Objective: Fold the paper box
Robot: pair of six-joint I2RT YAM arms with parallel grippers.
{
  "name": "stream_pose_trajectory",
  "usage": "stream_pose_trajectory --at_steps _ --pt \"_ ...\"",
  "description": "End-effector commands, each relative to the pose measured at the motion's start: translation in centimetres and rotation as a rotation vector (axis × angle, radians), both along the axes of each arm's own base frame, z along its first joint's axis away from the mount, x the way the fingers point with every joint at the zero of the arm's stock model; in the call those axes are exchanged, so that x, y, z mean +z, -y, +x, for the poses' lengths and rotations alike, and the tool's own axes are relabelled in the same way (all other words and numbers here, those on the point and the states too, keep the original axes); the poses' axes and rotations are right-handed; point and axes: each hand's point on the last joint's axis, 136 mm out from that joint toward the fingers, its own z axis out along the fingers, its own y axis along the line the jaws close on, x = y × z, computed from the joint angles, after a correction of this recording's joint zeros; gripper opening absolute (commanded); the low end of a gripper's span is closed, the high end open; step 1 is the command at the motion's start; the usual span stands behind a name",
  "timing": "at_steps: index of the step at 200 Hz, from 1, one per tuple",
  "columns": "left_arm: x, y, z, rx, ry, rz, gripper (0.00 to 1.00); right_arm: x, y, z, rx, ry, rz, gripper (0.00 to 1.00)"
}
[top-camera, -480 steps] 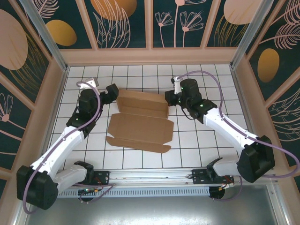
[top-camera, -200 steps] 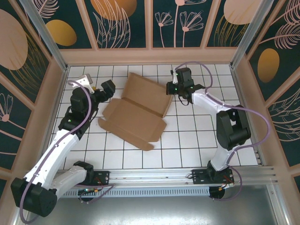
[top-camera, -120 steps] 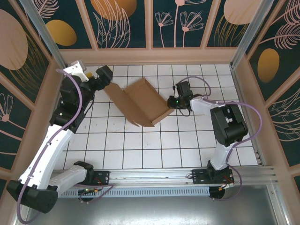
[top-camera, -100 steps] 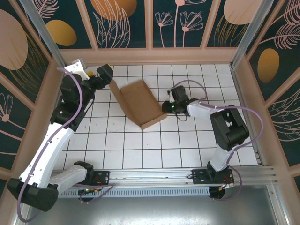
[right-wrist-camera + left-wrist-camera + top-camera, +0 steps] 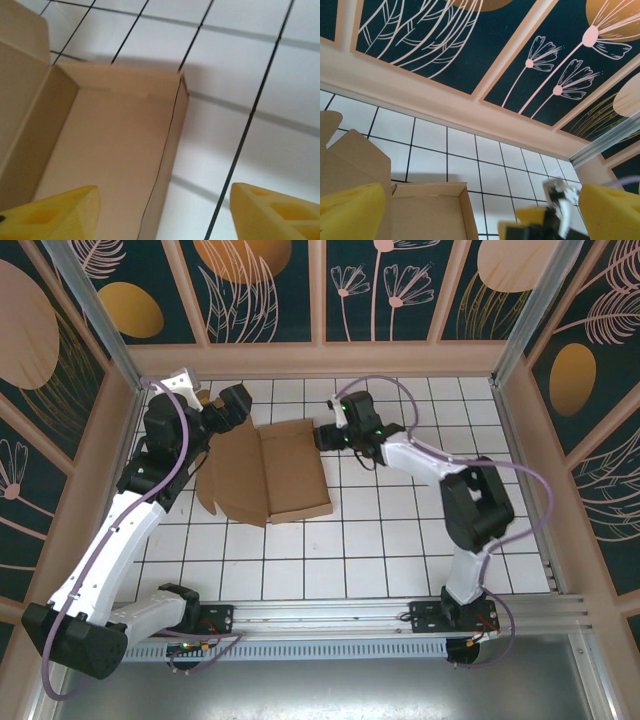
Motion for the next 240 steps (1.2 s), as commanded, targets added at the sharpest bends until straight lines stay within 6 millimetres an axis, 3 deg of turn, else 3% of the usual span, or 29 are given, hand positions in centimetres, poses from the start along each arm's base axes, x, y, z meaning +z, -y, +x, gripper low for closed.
stream_pose_trajectory --at_steps 1,28,50,81,110,135,187,222,240 --pt "-0.6 0.4 -0.8 -0.032 -0.019 0.001 0.98 -0.3 -0.7 3.5 0.044 0.163 -0.102 0.97" --pt "-1.3 0.1 -1.4 -0.031 -0.031 0.011 0.98 1.2 -4.3 6.0 0.158 0.253 -0.047 0.99" --pt "-1.9 0.1 -1.5 -0.033 -0.040 0.016 0.99 1.3 -7.1 8.0 0.230 0.218 0.058 0.96" --pt "-2.1 0.3 -1.4 -0.040 -0.048 0.010 0.98 -0.9 -11.1 9.4 0.316 0.091 0.141 0.90" --pt "-2.0 0.3 -1.4 -0.039 -0.044 0.015 0.98 -3.5 -12.7 9.3 0.368 -0.002 0.175 0.84" --pt "-2.4 0.5 -1.2 -0.050 -0.046 0.007 0.98 -4.9 -13.1 7.6 0.417 -0.067 0.191 0.80" --pt "-2.5 0.9 -1.2 -0.063 -0.037 -0.020 0.98 -5.9 -12.6 4.5 0.476 -0.181 0.202 0.76" --pt "-2.2 0.7 -1.3 -0.056 -0.021 -0.021 0.98 -8.9 -10.3 4.4 0.391 -0.177 0.025 0.73" --pt "-2.2 0.6 -1.4 -0.051 -0.023 -0.030 0.99 -10.4 -8.4 5.2 0.306 -0.161 -0.097 0.64"
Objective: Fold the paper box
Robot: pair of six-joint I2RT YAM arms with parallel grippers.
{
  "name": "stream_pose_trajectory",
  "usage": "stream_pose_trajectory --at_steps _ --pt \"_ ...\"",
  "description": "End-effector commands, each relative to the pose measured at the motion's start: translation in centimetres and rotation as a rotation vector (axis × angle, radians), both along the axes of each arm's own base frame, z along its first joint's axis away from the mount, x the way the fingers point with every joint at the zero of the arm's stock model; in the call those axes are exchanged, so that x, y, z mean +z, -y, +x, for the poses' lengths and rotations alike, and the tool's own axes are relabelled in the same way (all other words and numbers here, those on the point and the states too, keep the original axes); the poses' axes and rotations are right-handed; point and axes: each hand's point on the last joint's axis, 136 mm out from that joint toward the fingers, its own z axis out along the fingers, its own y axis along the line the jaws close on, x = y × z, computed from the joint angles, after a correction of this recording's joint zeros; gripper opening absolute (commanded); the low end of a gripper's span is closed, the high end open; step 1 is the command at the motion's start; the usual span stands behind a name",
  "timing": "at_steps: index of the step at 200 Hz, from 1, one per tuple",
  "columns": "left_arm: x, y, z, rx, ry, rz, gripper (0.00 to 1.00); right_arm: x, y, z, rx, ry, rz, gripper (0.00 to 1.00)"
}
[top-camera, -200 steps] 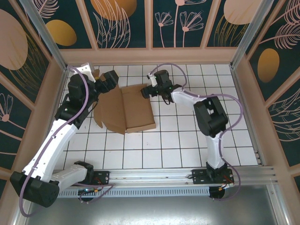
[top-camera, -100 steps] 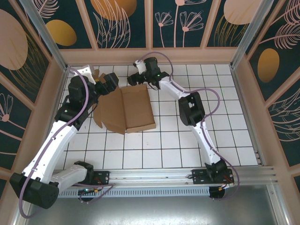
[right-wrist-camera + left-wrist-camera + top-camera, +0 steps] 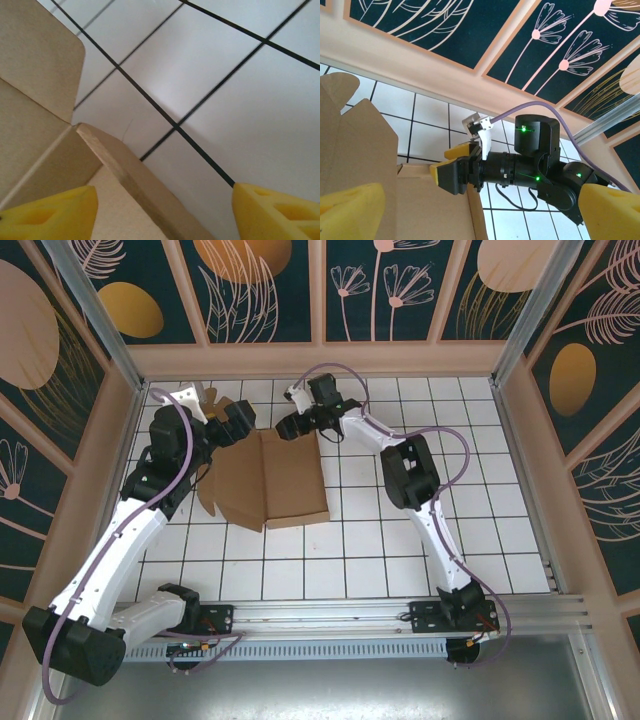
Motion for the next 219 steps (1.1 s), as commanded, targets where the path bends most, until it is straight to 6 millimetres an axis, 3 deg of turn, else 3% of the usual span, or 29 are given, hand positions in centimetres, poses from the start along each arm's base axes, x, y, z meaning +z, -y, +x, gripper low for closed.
stream_pose_trajectory --at_steps 1,25,72,98,116,135,154,174,185,194,219 --pt "1.1 0.1 -0.3 -0.007 0.035 -0.035 0.99 -3.9 3.3 -0.9 -0.099 -0.032 -0.223 0.63" --pt "1.6 0.1 -0.5 -0.007 0.044 -0.047 0.98 -4.2 6.0 -0.9 -0.192 0.012 -0.310 0.52" --pt "3.3 -0.1 -0.9 -0.002 0.086 -0.050 0.98 -2.2 12.3 -2.5 -0.385 0.071 -0.331 0.37" --pt "3.2 -0.1 -1.1 -0.006 0.090 -0.053 0.99 -1.8 15.2 -5.3 -0.484 0.029 -0.328 0.27" --pt "3.0 0.0 -1.0 -0.011 0.087 -0.056 0.98 -2.1 16.5 -7.7 -0.523 0.009 -0.353 0.25" --pt "2.7 0.1 -1.0 -0.015 0.087 -0.056 0.98 -2.2 17.4 -10.4 -0.534 -0.022 -0.370 0.28" --pt "2.1 0.3 -0.7 -0.021 0.079 -0.052 0.99 -1.4 17.9 -11.8 -0.522 -0.049 -0.347 0.50" --pt "1.2 0.6 -0.3 -0.027 0.068 -0.060 0.98 0.4 18.0 -11.3 -0.514 -0.069 -0.303 0.58" --pt "1.1 0.6 -0.2 -0.026 0.075 -0.064 0.99 1.2 17.0 -10.9 -0.481 -0.087 -0.287 0.58" --pt "-0.2 0.6 -0.1 -0.022 0.057 -0.055 0.98 1.4 17.5 -10.0 -0.474 -0.103 -0.292 0.58" --pt "-1.0 0.2 -0.4 -0.013 0.076 -0.046 0.99 1.2 16.6 -8.6 -0.418 -0.119 -0.347 0.56"
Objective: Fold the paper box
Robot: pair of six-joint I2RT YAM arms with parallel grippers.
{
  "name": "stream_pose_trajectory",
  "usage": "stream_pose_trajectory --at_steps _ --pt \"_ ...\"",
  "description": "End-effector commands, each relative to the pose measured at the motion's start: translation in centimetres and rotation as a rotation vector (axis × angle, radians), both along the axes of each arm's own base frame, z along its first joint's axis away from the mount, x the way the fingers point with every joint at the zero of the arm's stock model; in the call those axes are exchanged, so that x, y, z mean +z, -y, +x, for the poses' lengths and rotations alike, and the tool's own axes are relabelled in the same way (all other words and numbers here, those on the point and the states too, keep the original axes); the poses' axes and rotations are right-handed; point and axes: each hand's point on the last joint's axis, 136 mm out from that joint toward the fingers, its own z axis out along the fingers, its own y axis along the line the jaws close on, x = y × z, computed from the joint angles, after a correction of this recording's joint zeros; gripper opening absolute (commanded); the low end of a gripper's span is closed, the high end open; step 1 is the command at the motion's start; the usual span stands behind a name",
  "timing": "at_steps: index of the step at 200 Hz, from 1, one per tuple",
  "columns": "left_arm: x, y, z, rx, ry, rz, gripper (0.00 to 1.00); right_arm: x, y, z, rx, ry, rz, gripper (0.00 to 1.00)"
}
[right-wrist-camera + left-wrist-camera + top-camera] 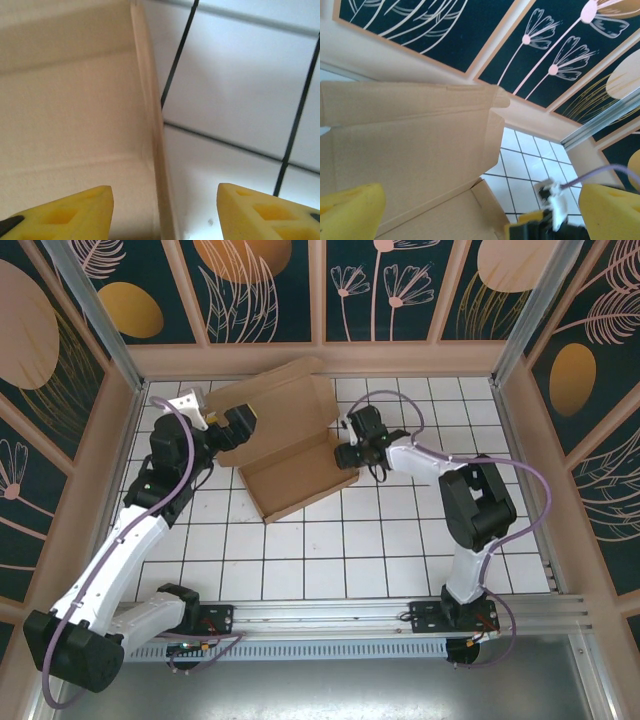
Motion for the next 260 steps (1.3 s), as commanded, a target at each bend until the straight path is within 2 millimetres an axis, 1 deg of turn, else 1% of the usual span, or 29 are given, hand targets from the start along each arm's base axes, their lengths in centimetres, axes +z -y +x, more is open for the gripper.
stream_pose_trajectory --at_steps 1,25,41,76,104,118,132,144,147,163,185,201,212,223,249,260 --pt "0.0 0.0 -0.1 0.000 0.045 -0.013 0.98 -0.2 -0.8 0.7 0.067 -0.060 -0.025 0.56" --pt "-1.1 -0.1 -0.2 0.003 0.043 -0.013 0.98 -1.6 -1.7 1.2 0.106 -0.119 -0.040 0.55" --pt "-1.8 -0.1 -0.2 0.002 0.031 -0.009 0.98 -2.4 -1.8 1.4 0.111 -0.143 -0.051 0.55" --pt "-2.1 0.0 -0.4 0.000 0.033 -0.018 0.98 -3.5 -1.6 2.5 0.087 -0.146 -0.103 0.52" --pt "-2.1 0.0 -0.4 -0.003 0.036 -0.026 0.97 -4.4 -1.9 2.9 0.086 -0.146 -0.138 0.44" --pt "-2.0 0.1 -0.4 -0.005 0.037 -0.029 0.97 -5.2 -1.9 2.9 0.093 -0.153 -0.172 0.40" --pt "-2.0 0.1 -0.5 -0.006 0.037 -0.032 0.97 -5.8 -1.3 3.3 0.078 -0.147 -0.221 0.34" --pt "-2.1 0.1 -0.5 -0.008 0.036 -0.036 0.97 -6.0 -0.6 3.7 0.062 -0.135 -0.262 0.29" --pt "-2.1 0.1 -0.5 -0.009 0.036 -0.035 0.97 -6.0 -1.2 3.3 0.075 -0.129 -0.273 0.27" --pt "-2.0 0.2 -0.5 -0.012 0.036 -0.038 0.96 -5.8 -0.8 3.2 0.068 -0.101 -0.348 0.19" --pt "-1.9 0.2 -0.6 -0.011 0.040 -0.037 0.96 -5.3 -0.5 2.7 0.057 -0.055 -0.457 0.15" --pt "-2.0 0.2 -0.6 -0.013 0.038 -0.035 0.96 -5.0 0.1 2.5 0.034 -0.025 -0.531 0.10" --pt "-2.0 0.3 -0.6 -0.014 0.039 -0.035 0.96 -5.2 0.3 2.0 0.028 -0.017 -0.560 0.09" --pt "-2.0 0.3 -0.6 -0.014 0.037 -0.033 0.96 -5.9 0.7 1.4 0.021 -0.026 -0.580 0.10" --pt "-2.2 0.3 -0.5 -0.012 0.032 -0.031 0.96 -7.4 1.6 0.3 0.005 -0.051 -0.580 0.11" --pt "-2.3 0.4 -0.5 -0.014 0.031 -0.030 0.96 -7.6 1.9 0.1 -0.008 -0.060 -0.568 0.11"
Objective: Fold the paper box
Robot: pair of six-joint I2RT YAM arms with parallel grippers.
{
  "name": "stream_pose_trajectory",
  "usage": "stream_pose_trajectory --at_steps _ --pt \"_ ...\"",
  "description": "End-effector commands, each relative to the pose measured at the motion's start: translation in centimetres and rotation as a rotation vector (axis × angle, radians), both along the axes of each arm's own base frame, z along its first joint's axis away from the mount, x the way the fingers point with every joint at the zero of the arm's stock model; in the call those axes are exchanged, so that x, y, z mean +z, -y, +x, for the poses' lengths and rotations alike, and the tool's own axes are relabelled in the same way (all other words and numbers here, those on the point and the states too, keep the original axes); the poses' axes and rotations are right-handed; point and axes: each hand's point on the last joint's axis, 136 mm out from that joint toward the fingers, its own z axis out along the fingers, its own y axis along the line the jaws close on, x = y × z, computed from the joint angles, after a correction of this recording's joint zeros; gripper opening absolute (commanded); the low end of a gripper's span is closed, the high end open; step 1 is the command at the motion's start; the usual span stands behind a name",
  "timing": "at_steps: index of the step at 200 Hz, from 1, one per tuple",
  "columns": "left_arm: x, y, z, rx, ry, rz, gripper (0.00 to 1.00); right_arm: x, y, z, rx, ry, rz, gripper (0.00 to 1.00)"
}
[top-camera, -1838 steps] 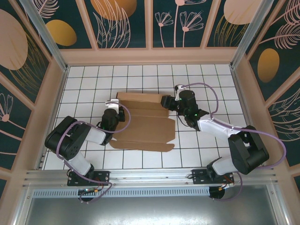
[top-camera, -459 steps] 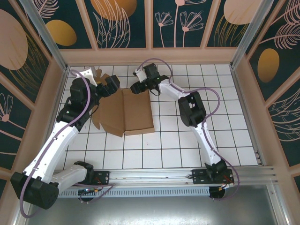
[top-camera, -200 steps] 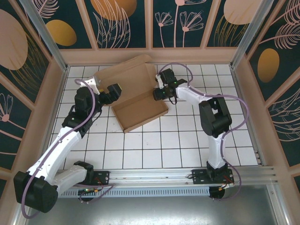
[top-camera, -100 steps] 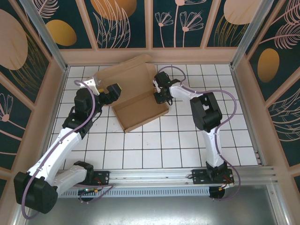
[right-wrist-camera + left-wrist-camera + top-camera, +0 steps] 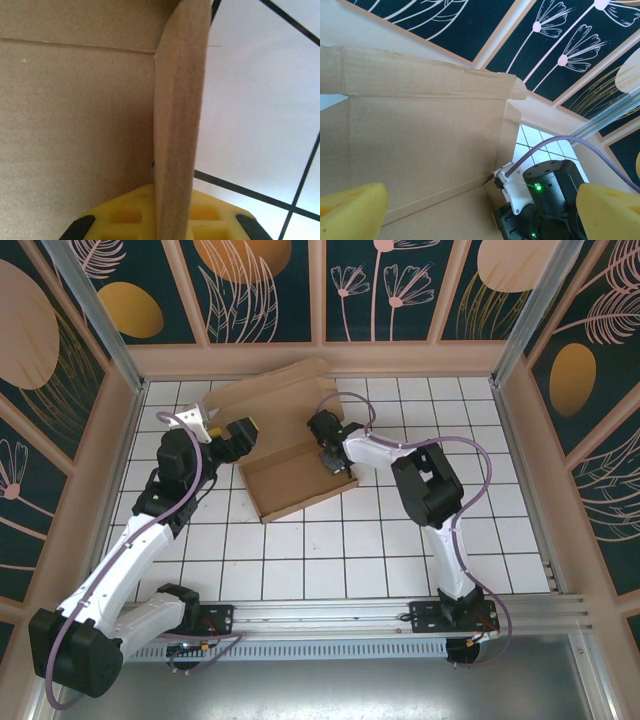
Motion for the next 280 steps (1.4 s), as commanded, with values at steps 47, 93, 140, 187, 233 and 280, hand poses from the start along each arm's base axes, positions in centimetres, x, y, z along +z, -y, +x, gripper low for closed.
stream_pose_trajectory --at_steps 47,93,140,187,233,280 --pt "0.2 0.5 -0.1 -0.027 0.035 0.028 0.99 3.5 0.7 -1.4 -0.082 0.025 0.226 0.41" --pt "-0.3 -1.0 0.4 0.060 0.012 0.067 0.98 10.5 1.0 -1.6 -0.117 0.132 0.570 0.59" --pt "0.5 -2.5 1.1 0.144 0.019 0.121 0.99 8.5 1.4 -0.3 -0.134 0.101 0.625 0.56" --pt "1.1 -5.8 2.2 0.334 0.024 0.207 0.98 4.6 0.6 -0.8 -0.125 0.058 0.579 0.52" --pt "-1.0 -7.1 4.7 0.414 -0.053 0.301 0.98 3.7 2.6 -2.4 -0.228 0.080 0.560 0.29" --pt "-2.5 -6.2 6.5 0.374 -0.068 0.332 0.98 5.7 3.0 -5.3 -0.236 0.101 0.697 0.30"
